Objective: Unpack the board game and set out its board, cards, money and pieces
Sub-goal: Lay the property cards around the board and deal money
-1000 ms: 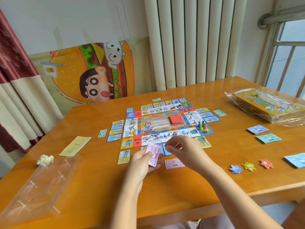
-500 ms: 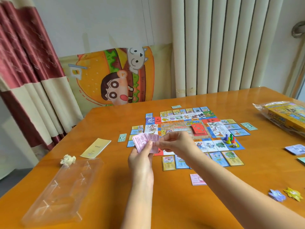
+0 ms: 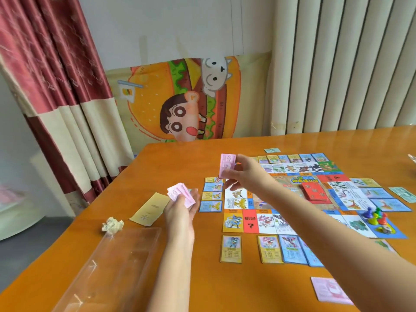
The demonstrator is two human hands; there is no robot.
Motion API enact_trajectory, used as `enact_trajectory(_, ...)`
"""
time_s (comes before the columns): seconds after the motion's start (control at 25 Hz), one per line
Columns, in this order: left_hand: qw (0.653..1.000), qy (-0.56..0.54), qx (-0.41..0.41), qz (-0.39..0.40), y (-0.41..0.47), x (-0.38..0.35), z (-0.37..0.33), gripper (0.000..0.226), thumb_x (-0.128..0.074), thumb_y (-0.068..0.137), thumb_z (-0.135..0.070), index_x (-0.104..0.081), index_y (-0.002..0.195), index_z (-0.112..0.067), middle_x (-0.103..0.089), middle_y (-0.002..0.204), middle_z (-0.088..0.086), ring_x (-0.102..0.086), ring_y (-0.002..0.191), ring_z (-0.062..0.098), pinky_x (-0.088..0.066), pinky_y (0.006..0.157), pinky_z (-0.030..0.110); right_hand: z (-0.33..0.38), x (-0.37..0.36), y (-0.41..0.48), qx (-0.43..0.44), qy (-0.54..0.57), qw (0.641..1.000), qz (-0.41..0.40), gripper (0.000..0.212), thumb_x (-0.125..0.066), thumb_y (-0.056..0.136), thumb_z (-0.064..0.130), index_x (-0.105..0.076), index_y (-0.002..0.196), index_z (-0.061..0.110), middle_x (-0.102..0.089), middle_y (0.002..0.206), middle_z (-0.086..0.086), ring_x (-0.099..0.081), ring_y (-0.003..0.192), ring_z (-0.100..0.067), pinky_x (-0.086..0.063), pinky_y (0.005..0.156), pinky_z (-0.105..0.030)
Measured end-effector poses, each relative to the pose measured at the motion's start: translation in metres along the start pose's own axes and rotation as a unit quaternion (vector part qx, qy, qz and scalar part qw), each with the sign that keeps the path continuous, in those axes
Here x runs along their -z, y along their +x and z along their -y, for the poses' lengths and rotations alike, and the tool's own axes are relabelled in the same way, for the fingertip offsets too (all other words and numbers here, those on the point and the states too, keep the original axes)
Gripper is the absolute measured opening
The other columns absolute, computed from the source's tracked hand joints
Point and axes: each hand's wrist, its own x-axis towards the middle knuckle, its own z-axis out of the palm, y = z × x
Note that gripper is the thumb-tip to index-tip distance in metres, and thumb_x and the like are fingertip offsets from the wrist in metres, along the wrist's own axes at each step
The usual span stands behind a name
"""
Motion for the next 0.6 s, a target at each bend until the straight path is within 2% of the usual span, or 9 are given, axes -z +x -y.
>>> enact_trajectory(0.12, 0.979, 0.196, -0.032, -0.044, 0.039, 0.018, 0.009, 0.023, -0.036, 0.1, -0.008, -0.058, 0.108, -0.003, -0.065, 0.099, 0.015, -0.061, 0.09, 0.027, -0.05, 0.081, 0.037, 0.0, 0.003, 0.035, 0.014, -0.138, 0.99, 0.024, 0.008, -0.072, 0.084, 0.015, -0.068, 0.088, 0.009, -0.063, 0.069, -0.001, -0.047, 0.053, -0.009, -0.035, 0.05, -0.022)
enact_trajectory(0.24, 0.922, 0.371, -0.086, -0.072, 0.063, 0.024, 0.018, 0.03, -0.037, 0.101, -0.017, -0.061, 0.11, -0.003, -0.067, 0.106, 0.011, -0.059, 0.089, 0.029, -0.047, 0.082, 0.036, -0.002, -0.007, 0.073, 0.008, -0.224, 0.972, 0.07, 0.015, -0.061, 0.092, 0.019, -0.072, 0.097, 0.01, -0.061, 0.074, -0.001, -0.042, 0.058, -0.011, -0.03, 0.048, -0.021)
enact_trajectory(0.36, 0.89, 0.437, -0.103, -0.074, 0.074, 0.027, 0.025, 0.033, -0.036, 0.1, -0.019, -0.062, 0.112, -0.002, -0.068, 0.11, 0.014, -0.06, 0.095, 0.034, -0.043, 0.078, 0.033, -0.011, -0.028, 0.103, -0.001, -0.286, 0.951, 0.114, 0.02, -0.062, 0.091, 0.018, -0.072, 0.104, 0.006, -0.059, 0.073, 0.0, -0.044, 0.056, -0.007, -0.033, 0.045, -0.015)
enact_trajectory(0.44, 0.881, 0.457, -0.105, -0.069, 0.076, 0.029, 0.029, 0.033, -0.036, 0.1, -0.019, -0.062, 0.112, -0.001, -0.068, 0.11, 0.016, -0.06, 0.096, 0.035, -0.042, 0.077, 0.033, -0.018, -0.044, 0.117, -0.008, -0.333, 0.929, 0.16, 0.024, -0.061, 0.091, 0.021, -0.07, 0.109, 0.007, -0.058, 0.075, 0.0, -0.046, 0.06, -0.008, -0.035, 0.049, -0.016)
enact_trajectory(0.52, 0.871, 0.474, -0.11, -0.065, 0.076, 0.028, 0.03, 0.033, -0.036, 0.1, -0.018, -0.062, 0.111, -0.001, -0.067, 0.109, 0.016, -0.058, 0.095, 0.035, -0.041, 0.076, 0.032, -0.024, -0.059, 0.128, -0.009, -0.395, 0.896, 0.201, 0.031, -0.057, 0.094, 0.028, -0.068, 0.115, 0.009, -0.065, 0.092, -0.005, -0.055, 0.074, -0.014, -0.038, 0.055, -0.019)
enact_trajectory(0.6, 0.858, 0.495, -0.123, -0.062, 0.074, 0.026, 0.03, 0.032, -0.036, 0.101, -0.017, -0.061, 0.111, 0.0, -0.066, 0.11, 0.017, -0.056, 0.096, 0.035, -0.039, 0.076, 0.033, -0.031, -0.072, 0.139, -0.008, -0.453, 0.861, 0.233, 0.038, -0.053, 0.095, 0.037, -0.065, 0.12, 0.011, -0.067, 0.112, -0.007, -0.061, 0.097, -0.02, -0.042, 0.067, -0.023)
